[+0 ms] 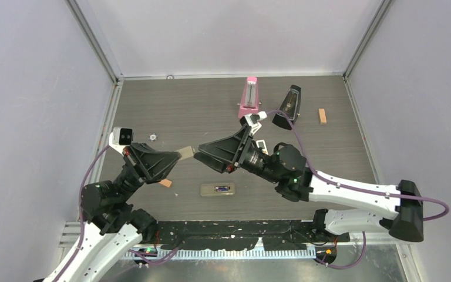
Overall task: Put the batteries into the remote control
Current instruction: Load the battery cover into the remote control.
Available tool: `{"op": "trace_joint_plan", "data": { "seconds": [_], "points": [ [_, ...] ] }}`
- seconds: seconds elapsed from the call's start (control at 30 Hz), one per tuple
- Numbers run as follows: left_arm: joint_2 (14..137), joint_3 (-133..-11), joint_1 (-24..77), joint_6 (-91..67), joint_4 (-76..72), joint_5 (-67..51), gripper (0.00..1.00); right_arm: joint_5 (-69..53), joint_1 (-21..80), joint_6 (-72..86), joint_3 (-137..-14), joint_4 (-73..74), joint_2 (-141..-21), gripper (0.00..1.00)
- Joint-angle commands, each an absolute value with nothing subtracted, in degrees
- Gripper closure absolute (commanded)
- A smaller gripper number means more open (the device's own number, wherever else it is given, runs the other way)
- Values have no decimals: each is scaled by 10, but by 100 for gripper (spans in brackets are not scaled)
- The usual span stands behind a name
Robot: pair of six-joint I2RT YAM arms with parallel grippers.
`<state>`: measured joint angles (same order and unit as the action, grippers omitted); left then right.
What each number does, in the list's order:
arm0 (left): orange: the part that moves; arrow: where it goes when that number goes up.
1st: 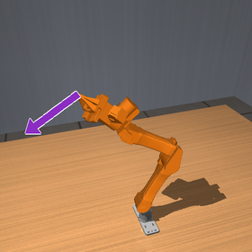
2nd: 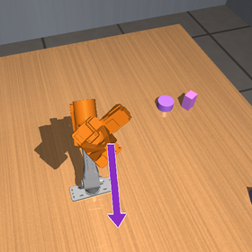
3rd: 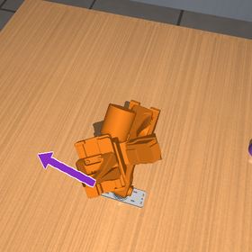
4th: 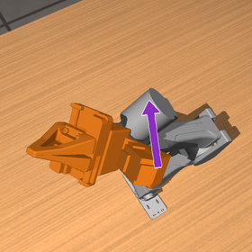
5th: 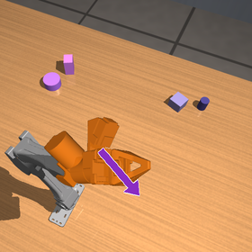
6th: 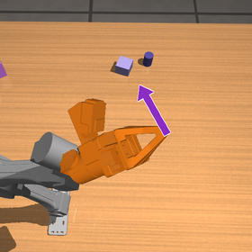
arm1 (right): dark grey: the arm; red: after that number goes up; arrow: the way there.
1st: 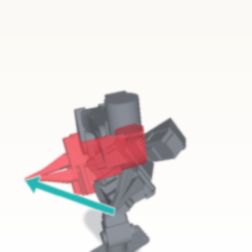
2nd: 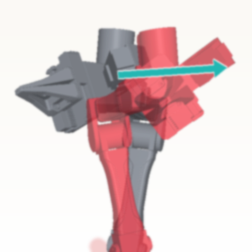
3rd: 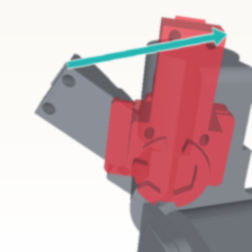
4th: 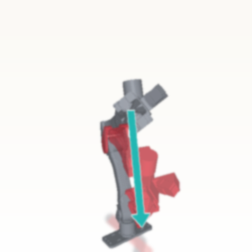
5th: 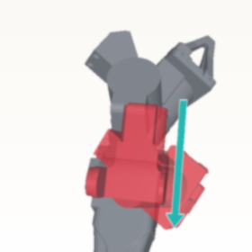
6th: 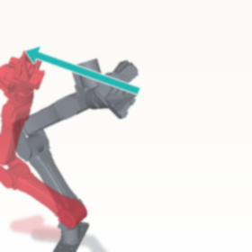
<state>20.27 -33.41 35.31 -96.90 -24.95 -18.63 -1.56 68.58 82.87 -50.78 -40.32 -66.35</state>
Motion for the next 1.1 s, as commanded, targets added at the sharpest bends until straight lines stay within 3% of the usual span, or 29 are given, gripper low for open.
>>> {"op": "trace_joint_plan", "data": {
  "seconds": [0.0,0.17,0.37,0.67,0.83,1.07],
  "points": [
    [170,-362,356,-879,-117,-167,100,65,689,744,-515,-255,-577,23],
    [145,-388,355,-803,25,-143,100,80,689,658,-550,-119,-547,20],
    [143,-394,356,-767,80,-145,100,101,715,548,-644,46,-596,20],
    [136,-382,356,-753,108,-159,100,112,732,489,-703,109,-664,25],
    [134,-379,356,-751,115,-169,100,114,732,482,-695,95,-669,35],
    [125,-372,356,-755,122,-176,100,115,732,474,-663,49,-649,39]
  ]
}}
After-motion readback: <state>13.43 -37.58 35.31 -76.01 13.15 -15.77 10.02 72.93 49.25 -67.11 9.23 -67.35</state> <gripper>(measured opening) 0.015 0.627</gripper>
